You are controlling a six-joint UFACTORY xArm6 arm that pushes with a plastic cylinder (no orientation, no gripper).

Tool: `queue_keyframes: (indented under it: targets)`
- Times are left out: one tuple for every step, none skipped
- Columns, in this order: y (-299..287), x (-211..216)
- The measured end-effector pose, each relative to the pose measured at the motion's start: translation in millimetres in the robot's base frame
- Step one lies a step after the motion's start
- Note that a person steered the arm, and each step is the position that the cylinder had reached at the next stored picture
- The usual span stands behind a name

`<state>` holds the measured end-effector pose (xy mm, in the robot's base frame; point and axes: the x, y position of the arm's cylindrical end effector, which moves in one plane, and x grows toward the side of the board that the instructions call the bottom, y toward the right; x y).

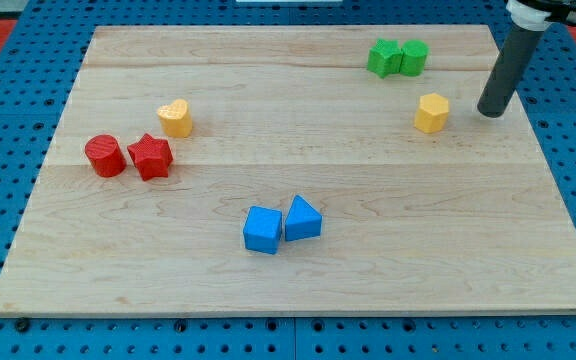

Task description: Place the yellow hexagon to the center

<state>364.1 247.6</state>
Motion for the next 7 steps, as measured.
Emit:
queue_keyframes:
  targets:
    - [0.0, 0.0]
    - [-3.3, -4.9]
    - [-53.6, -12.4]
    - [-67.0, -15.6]
    - [-67.0, -15.6]
    - [-61.3, -10.8]
    - [-58.4, 16.8]
